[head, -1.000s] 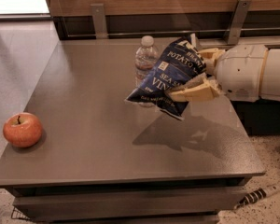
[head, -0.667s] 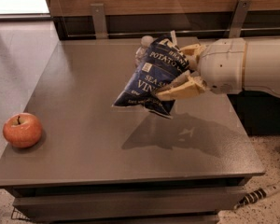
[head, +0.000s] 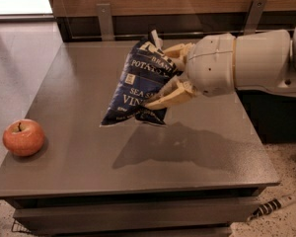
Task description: Move blue chip bag near apple
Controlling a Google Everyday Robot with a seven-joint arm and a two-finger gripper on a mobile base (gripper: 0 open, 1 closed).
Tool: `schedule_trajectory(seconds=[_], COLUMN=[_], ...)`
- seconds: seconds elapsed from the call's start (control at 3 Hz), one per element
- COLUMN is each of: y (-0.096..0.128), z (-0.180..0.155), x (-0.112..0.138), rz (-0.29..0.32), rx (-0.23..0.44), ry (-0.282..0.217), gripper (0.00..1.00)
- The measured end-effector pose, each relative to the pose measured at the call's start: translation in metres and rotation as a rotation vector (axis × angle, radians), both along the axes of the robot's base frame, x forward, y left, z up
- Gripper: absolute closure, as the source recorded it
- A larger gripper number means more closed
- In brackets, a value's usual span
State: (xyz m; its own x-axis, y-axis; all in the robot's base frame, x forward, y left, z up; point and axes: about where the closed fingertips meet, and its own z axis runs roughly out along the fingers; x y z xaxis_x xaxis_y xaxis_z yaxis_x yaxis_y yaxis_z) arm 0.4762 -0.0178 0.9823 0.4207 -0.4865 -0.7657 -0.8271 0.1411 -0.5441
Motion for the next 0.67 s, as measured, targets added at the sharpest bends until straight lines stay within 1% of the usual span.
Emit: schedule_trajectory(seconds=[0.33, 0.67], y=[0.0170, 0.0170], z=[0.0057, 0.0057], x=[-0.0123, -0.0123], rz=[0.030, 0.030], rx=[-0.040, -0.040], ry=[-0.041, -0.041], gripper=[1.00, 1.00])
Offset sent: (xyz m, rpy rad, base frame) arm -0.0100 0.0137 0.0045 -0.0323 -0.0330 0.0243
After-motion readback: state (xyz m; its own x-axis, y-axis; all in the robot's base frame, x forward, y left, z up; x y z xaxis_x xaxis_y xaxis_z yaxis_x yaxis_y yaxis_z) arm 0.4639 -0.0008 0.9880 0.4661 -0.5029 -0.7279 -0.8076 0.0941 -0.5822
